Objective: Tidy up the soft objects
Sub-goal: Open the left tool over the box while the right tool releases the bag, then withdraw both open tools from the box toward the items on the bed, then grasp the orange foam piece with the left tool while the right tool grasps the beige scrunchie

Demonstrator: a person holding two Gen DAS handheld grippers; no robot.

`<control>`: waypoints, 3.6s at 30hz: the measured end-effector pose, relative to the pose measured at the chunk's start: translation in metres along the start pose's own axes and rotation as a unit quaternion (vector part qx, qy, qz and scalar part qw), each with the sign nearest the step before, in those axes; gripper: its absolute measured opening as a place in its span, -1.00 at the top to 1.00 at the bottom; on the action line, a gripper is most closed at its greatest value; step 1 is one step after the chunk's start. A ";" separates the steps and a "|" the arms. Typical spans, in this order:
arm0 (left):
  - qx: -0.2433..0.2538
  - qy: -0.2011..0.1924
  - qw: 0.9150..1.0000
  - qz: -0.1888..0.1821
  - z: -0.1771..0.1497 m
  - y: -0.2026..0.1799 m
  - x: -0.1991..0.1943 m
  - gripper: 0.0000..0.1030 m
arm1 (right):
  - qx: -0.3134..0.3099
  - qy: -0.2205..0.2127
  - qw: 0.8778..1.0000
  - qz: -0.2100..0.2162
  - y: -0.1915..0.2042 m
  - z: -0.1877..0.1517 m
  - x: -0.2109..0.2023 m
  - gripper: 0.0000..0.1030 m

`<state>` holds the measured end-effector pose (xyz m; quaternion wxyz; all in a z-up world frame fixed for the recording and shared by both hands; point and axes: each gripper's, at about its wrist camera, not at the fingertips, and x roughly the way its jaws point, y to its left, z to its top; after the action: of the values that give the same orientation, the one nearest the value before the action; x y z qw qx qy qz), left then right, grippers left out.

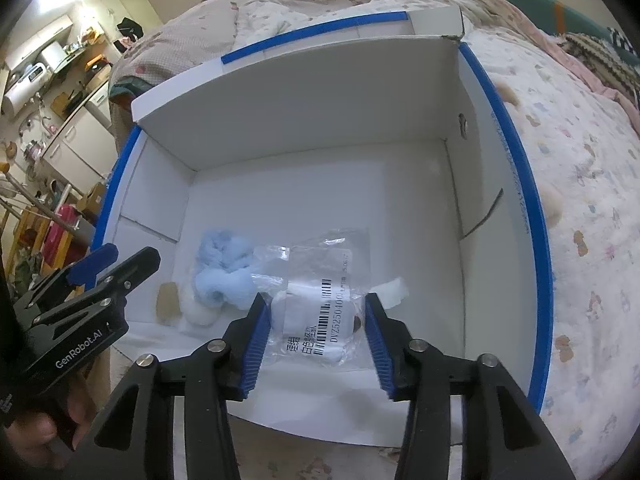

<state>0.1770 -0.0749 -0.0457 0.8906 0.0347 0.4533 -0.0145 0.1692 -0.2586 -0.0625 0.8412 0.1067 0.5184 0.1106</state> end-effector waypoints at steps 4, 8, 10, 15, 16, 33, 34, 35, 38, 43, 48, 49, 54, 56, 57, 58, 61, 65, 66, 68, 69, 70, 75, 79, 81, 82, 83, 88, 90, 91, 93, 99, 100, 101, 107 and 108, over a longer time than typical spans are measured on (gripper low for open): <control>0.001 -0.005 1.000 0.007 0.000 -0.001 -0.004 -0.25 | 0.003 -0.011 1.000 0.010 -0.001 0.001 -0.004 -0.30; -0.001 -0.012 1.000 0.011 -0.001 -0.001 -0.008 -0.26 | 0.003 -0.022 1.000 0.021 0.001 0.001 -0.009 -0.46; -0.003 -0.014 1.000 0.007 -0.001 0.000 -0.011 -0.26 | -0.002 -0.027 0.999 0.022 0.003 0.002 -0.011 -0.46; -0.002 -0.019 1.000 0.010 -0.002 0.001 -0.015 -0.26 | -0.011 -0.034 0.999 0.022 0.006 0.002 -0.015 -0.47; -0.002 -0.020 1.000 0.010 -0.002 0.002 -0.016 -0.26 | -0.011 -0.034 0.999 0.022 0.006 0.002 -0.015 -0.47; -0.016 -0.033 0.999 0.017 -0.016 0.015 -0.049 -0.26 | 0.008 -0.058 0.998 0.012 0.000 -0.012 -0.040 -0.47; -0.015 -0.032 0.999 0.019 -0.018 0.016 -0.051 -0.26 | 0.009 -0.060 0.998 0.010 -0.001 -0.014 -0.043 -0.47; -0.015 -0.031 0.999 0.021 -0.020 0.016 -0.053 -0.26 | 0.009 -0.062 0.998 0.009 -0.002 -0.016 -0.046 -0.47; -0.019 -0.029 0.999 0.024 -0.028 0.021 -0.058 -0.26 | 0.011 -0.068 0.998 0.006 -0.004 -0.023 -0.055 -0.47; -0.028 -0.019 0.999 0.020 -0.044 0.026 -0.066 -0.26 | 0.010 -0.069 0.998 -0.001 -0.008 -0.035 -0.065 -0.47; -0.015 -0.016 0.999 0.025 -0.059 0.024 -0.072 -0.26 | 0.016 -0.069 0.997 -0.009 -0.018 -0.050 -0.074 -0.47; -0.015 -0.015 0.999 0.026 -0.063 0.025 -0.073 -0.26 | 0.019 -0.070 0.997 -0.009 -0.020 -0.053 -0.077 -0.47; -0.006 -0.002 1.000 0.026 -0.080 0.022 -0.072 -0.26 | 0.038 -0.067 0.997 -0.008 -0.035 -0.066 -0.087 -0.47; 0.001 -0.001 1.000 0.029 -0.086 0.019 -0.073 -0.26 | 0.043 -0.064 0.997 -0.013 -0.041 -0.071 -0.090 -0.47; 0.002 0.000 1.000 0.029 -0.087 0.018 -0.072 -0.26 | 0.045 -0.064 0.997 -0.017 -0.044 -0.073 -0.091 -0.47; 0.002 0.002 1.000 0.027 -0.088 0.017 -0.072 -0.26 | 0.047 -0.064 0.997 -0.020 -0.047 -0.075 -0.092 -0.47; -0.004 0.008 1.000 0.024 -0.091 0.016 -0.069 -0.26 | 0.061 -0.058 0.996 -0.023 -0.057 -0.077 -0.092 -0.47; -0.009 0.015 1.000 0.020 -0.090 0.017 -0.065 -0.26 | 0.097 -0.037 0.994 -0.024 -0.074 -0.079 -0.085 -0.47; -0.010 0.017 1.000 0.018 -0.090 0.017 -0.064 -0.26 | 0.104 -0.027 0.994 -0.031 -0.076 -0.080 -0.080 -0.47; -0.015 0.024 1.000 0.014 -0.089 0.017 -0.061 -0.26 | 0.110 -0.001 0.993 -0.047 -0.080 -0.081 -0.067 -0.47; -0.017 0.026 0.999 0.012 -0.089 0.017 -0.060 -0.26 | 0.112 0.012 0.992 -0.050 -0.081 -0.081 -0.059 -0.47; -0.020 0.030 0.999 0.010 -0.088 0.017 -0.058 -0.26 | 0.115 0.026 0.992 -0.051 -0.082 -0.081 -0.051 -0.47; -0.031 0.044 0.999 0.001 -0.087 0.016 -0.050 -0.26 | 0.142 0.078 0.986 -0.044 -0.092 -0.080 -0.016 -0.47; -0.033 0.055 0.998 -0.004 -0.086 0.013 -0.044 -0.26 | 0.152 0.098 0.983 -0.042 -0.091 -0.078 0.002 -0.47; -0.031 0.058 0.998 -0.006 -0.086 0.010 -0.042 -0.26 | 0.153 0.100 0.982 -0.040 -0.089 -0.074 0.007 -0.47; -0.028 0.060 0.998 -0.007 -0.086 0.008 -0.040 -0.26 | 0.151 0.099 0.983 -0.041 -0.088 -0.073 0.009 -0.47; -0.026 0.062 0.998 -0.008 -0.086 0.007 -0.038 -0.26 | 0.149 0.099 0.983 -0.042 -0.087 -0.072 0.010 -0.47; -0.016 0.071 0.997 -0.010 -0.088 0.000 -0.031 -0.26 | 0.116 0.094 0.987 -0.060 -0.079 -0.069 0.007 0.45; -0.014 0.073 0.997 -0.010 -0.088 -0.001 -0.029 -0.26 | 0.104 0.090 0.989 -0.060 -0.077 -0.069 0.004 0.80; -0.013 0.074 0.997 -0.010 -0.089 -0.002 -0.028 -0.26 | 0.095 0.087 0.990 -0.060 -0.076 -0.070 0.001 0.89; -0.002 0.071 0.997 -0.007 -0.090 -0.005 -0.027 -0.26 | 0.091 0.077 0.991 -0.053 -0.079 -0.073 -0.009 0.89; -0.002 0.080 0.997 -0.002 -0.091 -0.005 -0.019 -0.26 | 0.133 0.036 0.990 0.010 -0.095 -0.088 -0.053 0.90; 0.000 0.080 0.997 -0.003 -0.091 -0.005 -0.019 -0.26 | 0.131 0.028 0.991 0.014 -0.093 -0.088 -0.060 0.90; 0.002 0.079 0.997 -0.004 -0.091 -0.007 -0.019 -0.26 | 0.129 0.020 0.991 0.017 -0.092 -0.088 -0.066 0.90; 0.013 0.088 0.996 -0.010 -0.097 -0.012 -0.015 -0.26 | 0.134 -0.026 0.990 0.033 -0.090 -0.090 -0.097 0.90; 0.011 0.090 0.996 -0.019 -0.097 -0.012 -0.015 -0.26 | 0.132 -0.036 0.990 0.032 -0.089 -0.089 -0.102 0.90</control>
<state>0.0891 -0.0798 -0.0912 0.8454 0.0373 0.5319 -0.0333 0.0513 -0.3679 -0.0415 0.8339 0.2374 0.4941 0.0638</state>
